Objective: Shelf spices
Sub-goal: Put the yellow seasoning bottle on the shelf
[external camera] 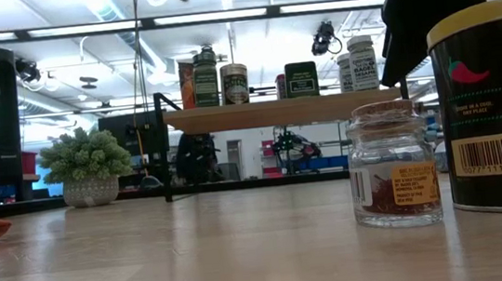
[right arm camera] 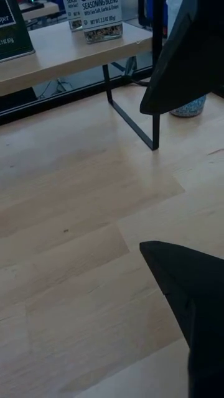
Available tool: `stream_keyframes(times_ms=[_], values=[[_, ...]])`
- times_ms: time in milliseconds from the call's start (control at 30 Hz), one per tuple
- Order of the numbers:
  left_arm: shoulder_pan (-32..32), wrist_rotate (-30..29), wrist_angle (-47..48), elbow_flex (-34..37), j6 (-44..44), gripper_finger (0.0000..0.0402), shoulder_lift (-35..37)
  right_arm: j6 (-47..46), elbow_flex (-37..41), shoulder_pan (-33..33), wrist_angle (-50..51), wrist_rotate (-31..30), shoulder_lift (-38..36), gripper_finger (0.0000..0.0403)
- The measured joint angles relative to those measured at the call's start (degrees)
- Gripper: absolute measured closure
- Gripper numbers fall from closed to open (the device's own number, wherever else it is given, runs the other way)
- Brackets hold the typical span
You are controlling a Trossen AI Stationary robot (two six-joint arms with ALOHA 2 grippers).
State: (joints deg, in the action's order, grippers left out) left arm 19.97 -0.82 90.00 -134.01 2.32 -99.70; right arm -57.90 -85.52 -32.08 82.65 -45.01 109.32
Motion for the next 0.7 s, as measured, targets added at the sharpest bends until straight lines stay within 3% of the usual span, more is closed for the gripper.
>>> stream_keyframes(times_ms=[133,267,500,700], values=[[-5.8,-2.2,-1.7,5.3,-3.1,0.0165,4.5,0.0,0.0,0.0,0.0,0.0,0.0,0.0057],[-13.8,-8.6,-12.6,19.0,-6.3,0.0165,10.8,0.0,0.0,0.0,0.0,0.0,0.0,0.0057],[-26.5,-11.2,-45.0,52.9,-10.9,0.0165,21.7,0.0,0.0,0.0,0.1,0.2,0.0,0.0057],[-32.4,-11.5,-73.6,76.8,-16.2,0.0165,26.4,-0.3,-1.9,0.0,2.2,0.6,-1.4,0.0057]])
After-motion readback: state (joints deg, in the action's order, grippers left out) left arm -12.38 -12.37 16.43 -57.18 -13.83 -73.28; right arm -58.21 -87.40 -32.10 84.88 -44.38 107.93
